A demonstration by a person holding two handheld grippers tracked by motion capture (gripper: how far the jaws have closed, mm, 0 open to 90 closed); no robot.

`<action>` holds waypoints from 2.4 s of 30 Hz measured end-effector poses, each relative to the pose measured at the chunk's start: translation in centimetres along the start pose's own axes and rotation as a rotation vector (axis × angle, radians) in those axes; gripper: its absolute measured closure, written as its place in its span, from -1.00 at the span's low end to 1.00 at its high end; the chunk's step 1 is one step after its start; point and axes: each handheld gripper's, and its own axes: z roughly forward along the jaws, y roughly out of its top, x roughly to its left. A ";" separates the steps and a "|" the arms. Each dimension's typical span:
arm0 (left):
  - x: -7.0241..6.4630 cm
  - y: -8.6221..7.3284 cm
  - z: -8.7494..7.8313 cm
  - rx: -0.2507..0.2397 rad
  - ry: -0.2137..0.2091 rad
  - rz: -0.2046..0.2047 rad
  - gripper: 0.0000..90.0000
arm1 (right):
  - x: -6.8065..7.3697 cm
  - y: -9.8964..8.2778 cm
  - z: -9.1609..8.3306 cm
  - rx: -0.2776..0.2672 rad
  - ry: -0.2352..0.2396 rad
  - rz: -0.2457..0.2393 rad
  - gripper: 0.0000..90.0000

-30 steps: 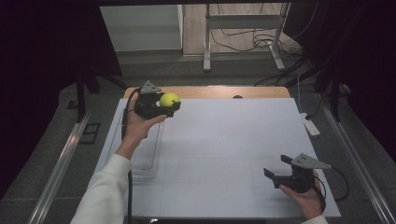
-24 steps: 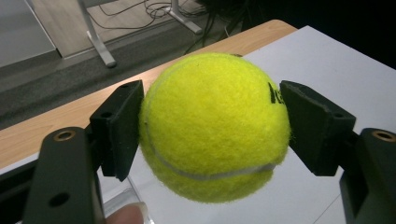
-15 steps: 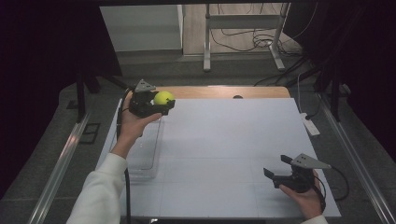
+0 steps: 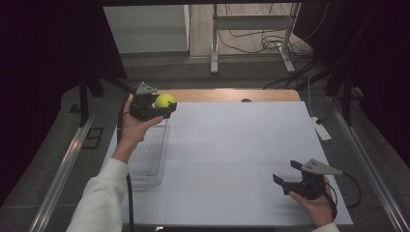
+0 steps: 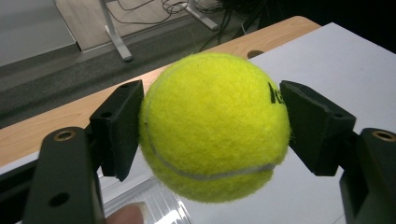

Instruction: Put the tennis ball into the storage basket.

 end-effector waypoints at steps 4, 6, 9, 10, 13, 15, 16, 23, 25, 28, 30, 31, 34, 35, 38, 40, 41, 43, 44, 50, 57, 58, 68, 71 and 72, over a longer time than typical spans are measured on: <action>0.2 0.0 -0.1 0.002 0.006 -0.001 -0.40 | 0.0 0.0 0.0 0.000 0.000 0.002 -0.78; 0.4 -0.1 -0.2 0.003 0.014 -0.003 -0.40 | 0.0 0.0 0.0 0.000 0.000 0.001 -0.78; 0.8 -0.2 -0.3 0.007 0.024 -0.008 -0.40 | 0.0 0.0 0.0 0.000 0.000 0.001 -0.78; 1.0 -0.3 -0.4 0.008 0.029 -0.009 -0.40 | 0.0 0.0 -0.1 -0.001 -0.001 0.001 -0.78; 1.2 -0.4 -0.5 0.013 0.040 -0.008 -0.40 | 0.0 0.0 0.0 -0.002 0.000 0.001 -0.78; 1.4 -0.5 -0.6 0.018 0.047 -0.012 -0.40 | 0.0 0.0 0.0 -0.001 0.000 0.001 -0.78; 1.5 -0.5 -0.6 0.019 0.048 -0.012 -0.40 | 0.0 0.0 0.0 -0.001 0.000 0.002 -0.78; 2.0 -0.9 -0.6 0.028 0.058 -0.021 -0.40 | 0.0 0.0 0.0 -0.002 0.001 0.000 -0.78; 2.2 -1.0 -0.5 0.033 0.063 -0.022 -0.40 | 0.0 0.0 0.0 -0.001 0.000 0.000 -0.78; 2.5 -1.1 -0.4 0.038 0.072 -0.027 -0.40 | -0.1 0.0 0.0 -0.001 0.002 0.001 -0.78; 2.7 -1.2 -0.4 0.043 0.080 -0.032 -0.40 | 0.0 0.0 0.0 -0.002 0.001 0.001 -0.78; 2.8 -1.2 -0.5 0.044 0.081 -0.033 -0.40 | 0.0 0.0 0.0 -0.002 0.001 0.000 -0.78; 3.0 -1.3 -0.6 0.042 0.084 -0.036 -0.40 | 0.0 0.0 0.0 -0.002 0.001 0.001 -0.78; 3.0 -1.3 -0.6 0.043 0.086 -0.037 -0.40 | 0.0 0.0 0.0 -0.002 0.001 0.001 -0.78; 3.2 -1.4 -0.8 0.044 0.091 -0.039 -0.40 | 0.0 0.0 0.0 -0.002 0.000 0.000 -0.78; 3.4 -1.4 -0.9 0.045 0.094 -0.042 -0.40 | 0.0 0.0 0.0 -0.002 0.000 -0.002 -0.78; 3.5 -1.5 -0.9 0.047 0.096 -0.043 -0.40 | 0.0 0.0 0.0 -0.002 0.000 -0.001 -0.78; 3.7 -1.6 -1.0 0.050 0.103 -0.047 -0.40 | 0.0 0.0 0.0 -0.003 -0.001 -0.001 -0.78; 3.8 -1.6 -1.0 0.049 0.105 -0.050 -0.40 | 0.0 0.0 0.0 -0.002 0.000 -0.001 -0.78; 4.2 -1.7 -1.1 0.053 0.117 -0.058 -0.40 | 0.0 0.0 0.0 -0.002 0.000 -0.001 -0.78; 4.5 -1.9 -1.3 0.057 0.126 -0.063 -0.40 | 0.0 0.0 0.1 0.000 0.000 0.002 -0.78; 4.6 -1.9 -1.3 0.058 0.126 -0.062 -0.40 | 0.0 0.0 0.1 0.001 0.000 0.001 -0.78; 5.5 -2.4 -1.2 0.079 0.154 -0.081 -0.40 | 0.0 0.0 0.0 0.000 -0.002 0.001 -0.78; 5.9 -2.5 -1.1 0.084 0.160 -0.089 -0.40 | 0.0 0.0 0.0 0.001 -0.003 0.003 -0.78; 6.0 -2.5 -1.1 0.084 0.161 -0.091 -0.40 | 0.0 0.0 0.0 0.001 -0.003 0.003 -0.78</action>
